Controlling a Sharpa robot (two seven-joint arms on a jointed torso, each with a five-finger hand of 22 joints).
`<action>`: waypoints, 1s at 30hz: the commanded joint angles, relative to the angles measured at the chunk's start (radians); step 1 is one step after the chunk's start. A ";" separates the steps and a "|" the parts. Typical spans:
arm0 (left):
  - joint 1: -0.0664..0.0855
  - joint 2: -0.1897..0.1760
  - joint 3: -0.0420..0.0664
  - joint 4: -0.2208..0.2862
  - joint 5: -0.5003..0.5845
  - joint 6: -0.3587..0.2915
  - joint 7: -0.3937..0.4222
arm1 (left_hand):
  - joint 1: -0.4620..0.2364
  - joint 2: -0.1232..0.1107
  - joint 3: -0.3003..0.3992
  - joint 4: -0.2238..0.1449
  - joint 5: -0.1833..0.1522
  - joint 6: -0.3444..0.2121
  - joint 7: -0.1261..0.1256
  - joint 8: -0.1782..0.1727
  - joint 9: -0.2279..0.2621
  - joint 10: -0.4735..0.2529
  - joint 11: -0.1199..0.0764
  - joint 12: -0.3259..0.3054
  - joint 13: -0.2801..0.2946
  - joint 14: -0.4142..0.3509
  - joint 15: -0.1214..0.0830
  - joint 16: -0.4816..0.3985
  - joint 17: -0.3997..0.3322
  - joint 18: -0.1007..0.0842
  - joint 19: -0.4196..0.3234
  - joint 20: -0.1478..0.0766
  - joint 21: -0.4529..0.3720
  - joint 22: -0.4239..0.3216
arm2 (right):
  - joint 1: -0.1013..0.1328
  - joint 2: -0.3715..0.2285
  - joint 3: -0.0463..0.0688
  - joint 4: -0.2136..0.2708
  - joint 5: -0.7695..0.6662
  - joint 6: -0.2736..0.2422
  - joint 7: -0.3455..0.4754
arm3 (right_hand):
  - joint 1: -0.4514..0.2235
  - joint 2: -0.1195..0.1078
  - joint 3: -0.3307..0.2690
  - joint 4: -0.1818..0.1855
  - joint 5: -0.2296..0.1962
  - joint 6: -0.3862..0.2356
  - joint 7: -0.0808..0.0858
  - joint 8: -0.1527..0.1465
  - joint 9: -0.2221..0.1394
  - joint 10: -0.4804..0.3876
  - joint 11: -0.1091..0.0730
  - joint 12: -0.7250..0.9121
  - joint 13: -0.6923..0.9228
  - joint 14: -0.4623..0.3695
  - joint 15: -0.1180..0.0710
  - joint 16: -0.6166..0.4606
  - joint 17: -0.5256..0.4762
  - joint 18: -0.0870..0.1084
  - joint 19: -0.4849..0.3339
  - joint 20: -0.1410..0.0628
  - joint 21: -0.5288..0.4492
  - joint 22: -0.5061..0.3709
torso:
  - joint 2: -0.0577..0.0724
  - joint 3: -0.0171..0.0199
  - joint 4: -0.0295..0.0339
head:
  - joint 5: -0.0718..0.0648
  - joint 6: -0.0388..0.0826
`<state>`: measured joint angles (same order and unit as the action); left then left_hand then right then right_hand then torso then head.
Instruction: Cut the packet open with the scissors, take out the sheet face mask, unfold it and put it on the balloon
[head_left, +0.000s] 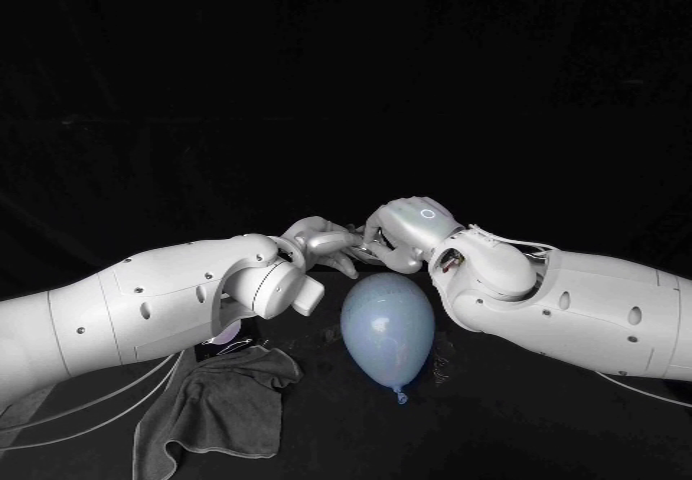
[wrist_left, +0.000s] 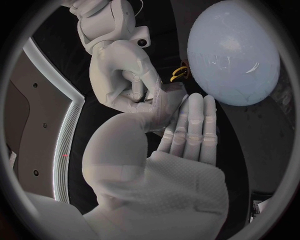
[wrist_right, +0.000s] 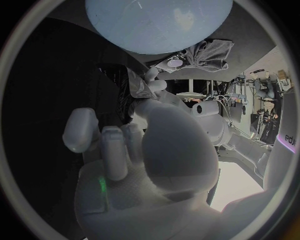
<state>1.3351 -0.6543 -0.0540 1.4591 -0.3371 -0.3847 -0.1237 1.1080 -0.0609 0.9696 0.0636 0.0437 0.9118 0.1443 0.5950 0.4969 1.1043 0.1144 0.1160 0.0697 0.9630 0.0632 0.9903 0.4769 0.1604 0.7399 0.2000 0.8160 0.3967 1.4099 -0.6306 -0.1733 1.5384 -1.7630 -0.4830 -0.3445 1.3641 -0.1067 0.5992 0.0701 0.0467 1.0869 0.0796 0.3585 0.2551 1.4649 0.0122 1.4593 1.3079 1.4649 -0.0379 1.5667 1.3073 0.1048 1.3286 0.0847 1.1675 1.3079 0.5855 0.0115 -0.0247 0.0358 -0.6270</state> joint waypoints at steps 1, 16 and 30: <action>0.005 0.006 0.004 0.002 0.002 0.039 0.038 | 0.010 0.000 0.003 0.004 0.005 0.016 0.008 0.004 0.017 0.002 0.000 -0.004 -0.001 -0.001 -0.005 0.005 0.001 0.021 -0.002 0.003 0.005 0.002 | -0.004 -0.015 -0.002 0.011 0.010 -0.094 0.010 | -0.010 0.001 0.010 -0.001 0.002 0.004 -0.006 0.058 0.057 0.056 -0.010 0.006 0.168 0.106 -0.007 0.004 0.264 -0.021 0.010 0.001 0.008 0.153 | 0.000 -0.0001 -0.0002 | 0.000 0.000; 0.005 0.012 0.003 -0.023 0.005 0.016 0.009 | 0.009 0.002 -0.003 0.013 0.004 0.011 0.014 -0.001 0.019 -0.002 0.004 -0.012 -0.003 0.001 -0.002 0.013 0.001 0.021 0.000 0.003 0.007 0.002 | -0.007 -0.095 0.002 0.106 0.075 -0.333 0.115 | -0.023 -0.009 0.032 -0.014 0.002 0.003 -0.011 0.081 0.081 0.068 -0.015 0.028 0.189 0.106 -0.012 0.004 0.264 -0.028 0.032 -0.004 0.047 0.162 | 0.000 0.0007 -0.0011 | 0.002 -0.002; 0.005 0.013 0.003 -0.025 0.005 0.004 0.009 | 0.011 0.005 -0.010 0.021 0.004 0.007 0.015 -0.003 0.023 -0.002 0.005 -0.018 -0.003 0.010 -0.002 0.027 0.003 0.023 0.008 0.001 0.012 0.003 | -0.007 -0.099 0.004 0.098 0.113 -0.174 0.062 | -0.045 -0.019 0.050 -0.010 0.001 -0.053 0.004 0.073 0.095 0.031 -0.003 -0.047 0.128 0.089 -0.003 -0.006 0.231 -0.005 -0.042 -0.004 -0.066 0.129 | -0.002 -0.0008 -0.0009 | -0.001 -0.001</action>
<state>1.3377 -0.6444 -0.0528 1.4315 -0.3360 -0.3755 -0.1256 1.1114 -0.0578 0.9585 0.0805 0.0447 0.9159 0.1474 0.5946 0.5186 1.1043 0.1144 0.1035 0.0665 0.9679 0.0657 1.0145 0.4778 0.1711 0.7398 0.2000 0.8251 0.3981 1.4029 -0.7334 -0.1694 1.6413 -1.6710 -0.7550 -0.2559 1.3220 -0.1197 0.6503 0.0608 0.0485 1.0435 0.0802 0.4380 0.3177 1.4646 0.0052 1.4204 1.3074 1.4665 -0.0468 1.5672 1.3081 0.0910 1.2947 0.0811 1.1122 1.3075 0.5849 0.0117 -0.0258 0.0343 -0.6284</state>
